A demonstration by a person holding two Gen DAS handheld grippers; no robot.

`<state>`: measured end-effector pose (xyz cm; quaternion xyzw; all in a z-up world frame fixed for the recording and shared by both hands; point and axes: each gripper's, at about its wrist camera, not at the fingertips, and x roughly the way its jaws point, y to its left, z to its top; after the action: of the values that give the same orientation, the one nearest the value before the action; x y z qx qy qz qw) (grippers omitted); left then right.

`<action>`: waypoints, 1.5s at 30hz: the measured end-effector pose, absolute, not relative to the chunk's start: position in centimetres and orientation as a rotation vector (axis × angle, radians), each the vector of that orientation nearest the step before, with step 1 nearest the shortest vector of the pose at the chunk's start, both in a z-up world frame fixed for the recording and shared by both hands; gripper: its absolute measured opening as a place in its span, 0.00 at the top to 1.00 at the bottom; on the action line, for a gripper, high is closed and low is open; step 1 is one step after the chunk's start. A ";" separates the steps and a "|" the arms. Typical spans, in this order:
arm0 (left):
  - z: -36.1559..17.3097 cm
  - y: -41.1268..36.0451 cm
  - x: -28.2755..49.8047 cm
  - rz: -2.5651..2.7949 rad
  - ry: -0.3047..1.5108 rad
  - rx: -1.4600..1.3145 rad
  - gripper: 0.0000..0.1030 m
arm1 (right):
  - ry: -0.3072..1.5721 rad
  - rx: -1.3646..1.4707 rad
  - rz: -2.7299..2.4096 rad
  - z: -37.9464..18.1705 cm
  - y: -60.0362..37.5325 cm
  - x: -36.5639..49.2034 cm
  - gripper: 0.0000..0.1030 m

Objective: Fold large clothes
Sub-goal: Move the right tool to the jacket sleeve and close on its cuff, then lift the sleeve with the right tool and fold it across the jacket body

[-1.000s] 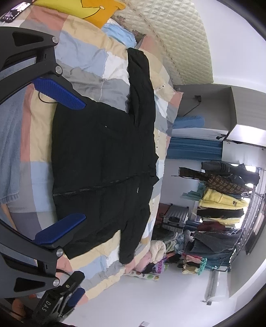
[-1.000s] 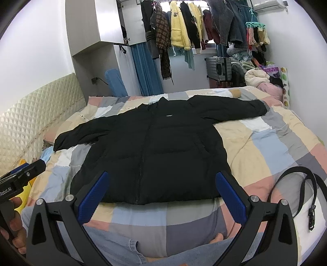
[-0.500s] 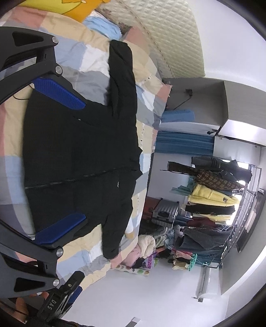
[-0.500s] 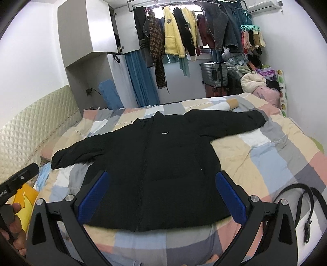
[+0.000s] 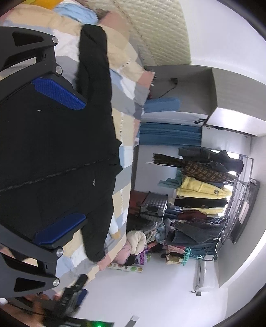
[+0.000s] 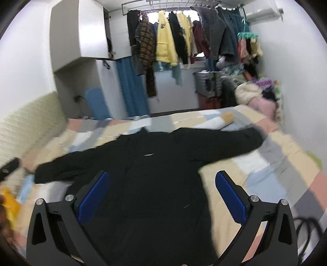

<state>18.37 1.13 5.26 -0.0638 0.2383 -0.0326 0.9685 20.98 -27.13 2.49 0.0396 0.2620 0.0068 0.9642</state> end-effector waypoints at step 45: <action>-19.1 4.0 38.3 0.210 0.748 -0.205 0.00 | 0.516 0.760 -0.287 -21.3 -67.9 55.7 0.79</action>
<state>38.27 4.01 -19.06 -0.0997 0.3641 0.1022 0.9203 55.66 -67.86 -21.32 0.3656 0.2480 -0.1380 0.8864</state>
